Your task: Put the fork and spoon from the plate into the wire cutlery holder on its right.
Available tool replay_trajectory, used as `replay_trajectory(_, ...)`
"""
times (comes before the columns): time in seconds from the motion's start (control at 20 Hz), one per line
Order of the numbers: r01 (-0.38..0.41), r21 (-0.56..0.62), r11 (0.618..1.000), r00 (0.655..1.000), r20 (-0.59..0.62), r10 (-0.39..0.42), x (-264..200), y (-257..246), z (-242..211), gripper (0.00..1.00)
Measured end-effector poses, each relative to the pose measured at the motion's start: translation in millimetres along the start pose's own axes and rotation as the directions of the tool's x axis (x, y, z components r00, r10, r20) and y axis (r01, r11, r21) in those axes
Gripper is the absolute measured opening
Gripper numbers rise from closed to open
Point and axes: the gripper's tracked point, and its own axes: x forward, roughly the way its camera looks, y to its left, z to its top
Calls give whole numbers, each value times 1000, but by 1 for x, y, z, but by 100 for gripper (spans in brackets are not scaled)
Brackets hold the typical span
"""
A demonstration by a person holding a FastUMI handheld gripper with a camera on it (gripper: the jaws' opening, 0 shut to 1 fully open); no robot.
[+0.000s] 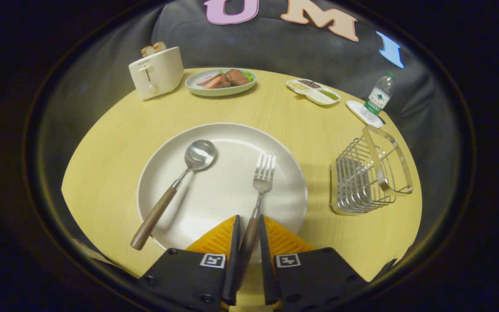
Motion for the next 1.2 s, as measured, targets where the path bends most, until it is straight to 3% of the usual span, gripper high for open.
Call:
replay_trajectory(0.1,-8,13,1000,1000,-19,8,0,1,-1,27)
replay_trajectory(0.2,-11,44,999,999,-33,12,0,-1,-2,12)
replay_trajectory(0.7,-51,-5,999,998,-30,51,-10,-5,0,7)
replay_trajectory(1.2,-54,-32,998,998,12,54,-44,-36,40,7)
